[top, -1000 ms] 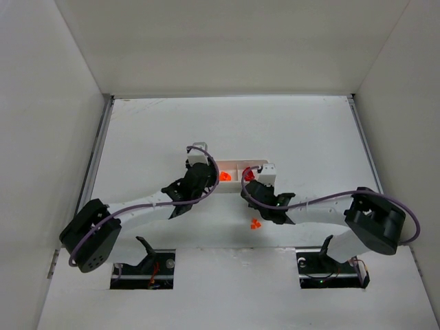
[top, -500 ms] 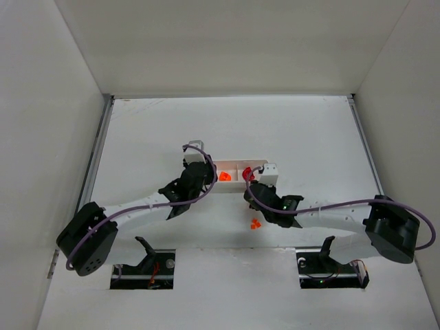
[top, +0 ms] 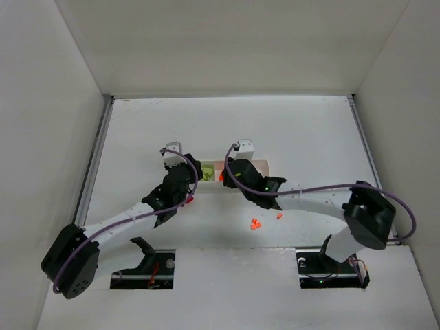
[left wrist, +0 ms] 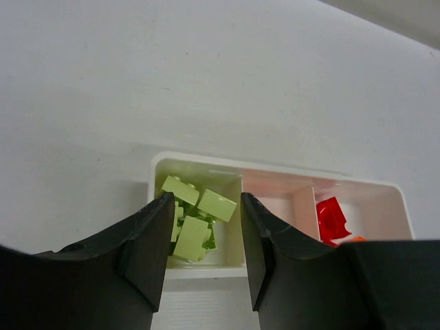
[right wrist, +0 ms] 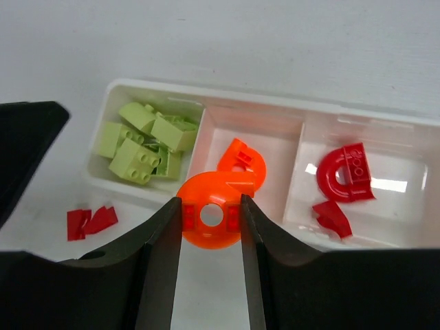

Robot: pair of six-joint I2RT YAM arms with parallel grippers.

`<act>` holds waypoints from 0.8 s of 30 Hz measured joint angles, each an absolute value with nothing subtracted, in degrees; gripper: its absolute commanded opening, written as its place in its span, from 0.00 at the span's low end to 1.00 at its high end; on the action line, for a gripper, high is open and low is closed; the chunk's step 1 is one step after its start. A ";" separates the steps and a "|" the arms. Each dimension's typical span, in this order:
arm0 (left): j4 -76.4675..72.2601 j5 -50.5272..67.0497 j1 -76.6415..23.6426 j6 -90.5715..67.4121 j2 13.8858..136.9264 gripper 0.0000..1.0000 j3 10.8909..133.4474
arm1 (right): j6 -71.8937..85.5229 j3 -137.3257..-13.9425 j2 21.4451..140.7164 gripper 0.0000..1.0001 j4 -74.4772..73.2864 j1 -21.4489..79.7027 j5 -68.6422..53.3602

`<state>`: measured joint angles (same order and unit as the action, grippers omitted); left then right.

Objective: Sort the legos into containers by color

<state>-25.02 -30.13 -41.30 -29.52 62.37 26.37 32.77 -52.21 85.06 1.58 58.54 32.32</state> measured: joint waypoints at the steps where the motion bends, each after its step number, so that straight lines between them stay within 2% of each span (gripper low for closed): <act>1: -25.08 -30.48 -40.88 -29.74 61.58 0.41 25.91 | 32.08 -53.25 87.44 0.40 2.72 57.95 31.66; 3: -25.12 -30.89 -40.05 -30.09 60.51 0.41 25.39 | 30.87 -55.31 91.98 0.43 4.36 56.95 30.74; 9: -25.52 -31.55 -38.35 -31.11 60.27 0.41 24.75 | 29.28 -58.19 98.04 0.64 5.63 55.09 29.52; 12: -25.58 -31.55 -38.33 -31.42 60.42 0.41 24.75 | 28.67 -58.11 96.73 0.66 6.00 55.11 29.52; 15: -25.63 -31.48 -38.39 -31.62 61.06 0.41 24.75 | 28.29 -55.00 91.57 0.52 7.27 55.48 29.67; 17: -25.67 -31.46 -38.68 -31.62 61.19 0.38 24.75 | 28.67 -50.19 85.56 0.34 7.60 56.18 30.39; 19: -25.82 -31.07 -39.18 -31.55 61.34 0.36 24.75 | 30.33 -44.38 78.54 0.22 6.76 58.06 31.53; 22: -26.17 -29.80 -40.93 -30.89 62.67 0.35 24.91 | 35.57 -36.58 69.28 0.19 1.69 61.73 32.91; 24: -26.48 -29.06 -42.35 -30.44 64.47 0.35 25.32 | 40.40 -32.82 64.23 0.26 -4.95 64.12 33.08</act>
<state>-26.48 -29.06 -42.35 -30.44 64.47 25.32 40.40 -32.82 64.23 -4.95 64.12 33.08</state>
